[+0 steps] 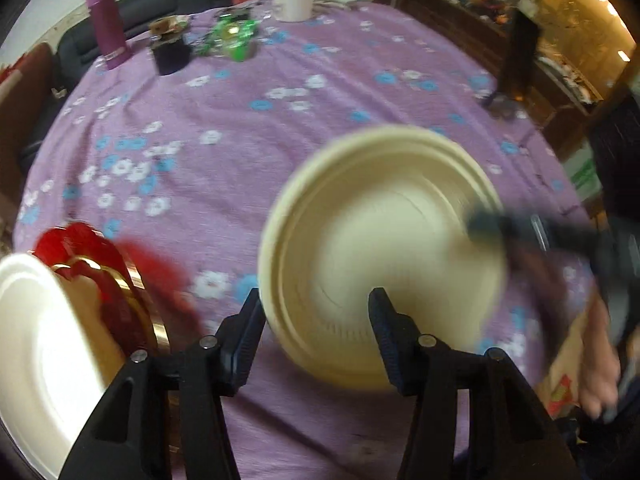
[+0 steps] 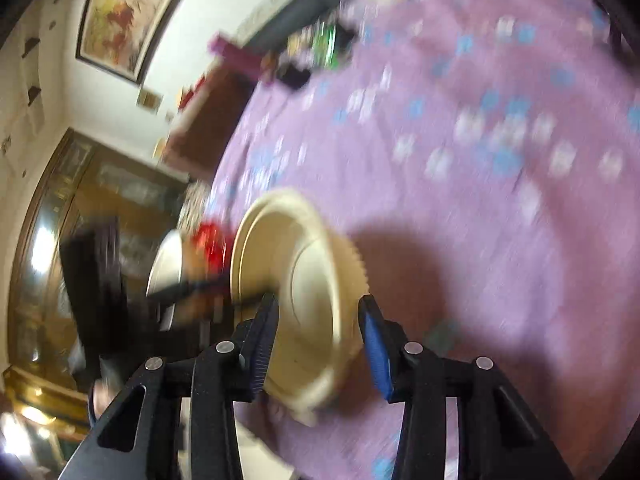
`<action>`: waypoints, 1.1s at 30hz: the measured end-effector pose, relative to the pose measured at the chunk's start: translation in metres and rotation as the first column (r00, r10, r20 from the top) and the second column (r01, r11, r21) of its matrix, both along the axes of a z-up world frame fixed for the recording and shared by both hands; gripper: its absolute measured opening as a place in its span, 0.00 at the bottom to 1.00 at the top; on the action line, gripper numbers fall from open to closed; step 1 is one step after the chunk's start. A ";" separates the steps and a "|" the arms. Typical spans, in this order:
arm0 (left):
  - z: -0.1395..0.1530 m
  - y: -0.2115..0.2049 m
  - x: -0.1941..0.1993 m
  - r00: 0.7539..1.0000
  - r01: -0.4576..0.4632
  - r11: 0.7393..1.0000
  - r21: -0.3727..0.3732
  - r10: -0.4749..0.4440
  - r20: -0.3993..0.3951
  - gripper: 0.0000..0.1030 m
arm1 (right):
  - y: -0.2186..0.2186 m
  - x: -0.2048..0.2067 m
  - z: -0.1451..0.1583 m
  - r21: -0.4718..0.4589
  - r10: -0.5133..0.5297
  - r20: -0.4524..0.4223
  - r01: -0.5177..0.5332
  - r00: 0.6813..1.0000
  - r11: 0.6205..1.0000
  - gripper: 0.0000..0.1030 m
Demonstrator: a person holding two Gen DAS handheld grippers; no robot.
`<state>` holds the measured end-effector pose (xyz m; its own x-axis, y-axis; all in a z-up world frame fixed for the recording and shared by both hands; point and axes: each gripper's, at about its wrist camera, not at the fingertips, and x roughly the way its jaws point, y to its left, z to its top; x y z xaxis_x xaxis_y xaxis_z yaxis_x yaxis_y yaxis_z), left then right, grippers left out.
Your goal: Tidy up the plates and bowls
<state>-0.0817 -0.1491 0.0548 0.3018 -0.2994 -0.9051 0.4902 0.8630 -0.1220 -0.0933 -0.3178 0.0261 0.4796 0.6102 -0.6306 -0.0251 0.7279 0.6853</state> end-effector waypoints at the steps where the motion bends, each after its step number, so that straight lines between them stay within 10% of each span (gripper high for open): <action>1: 0.000 -0.003 -0.004 1.000 0.003 1.000 -0.009 -0.003 0.004 0.50 | -0.007 0.004 0.004 -0.015 -0.024 0.021 0.024 0.999 1.000 0.45; 13: 0.013 0.018 -0.006 0.976 -0.150 0.972 -0.182 0.175 0.127 0.52 | -0.048 -0.037 0.018 -0.066 -0.103 0.120 0.111 0.987 0.992 0.45; 19: 0.004 0.004 0.014 0.962 -0.172 0.977 -0.127 0.194 0.191 0.52 | -0.036 -0.048 0.007 -0.036 -0.102 0.092 0.106 0.990 0.994 0.45; 24: -0.009 0.001 0.027 0.970 -0.170 0.976 -0.134 0.190 0.150 0.35 | -0.027 -0.045 -0.007 -0.022 -0.086 0.038 0.087 0.996 0.996 0.29; 33: -0.011 0.003 -0.009 0.986 -0.106 0.978 -0.181 0.126 0.106 0.35 | -0.037 -0.039 0.001 -0.097 -0.141 0.086 0.149 0.986 0.984 0.19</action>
<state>-0.0908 -0.1461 0.0437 0.4437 -0.4062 -0.7988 0.4075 0.8853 -0.2238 -0.1325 -0.3549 0.0269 0.6085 0.4644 -0.6435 0.0351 0.7943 0.6064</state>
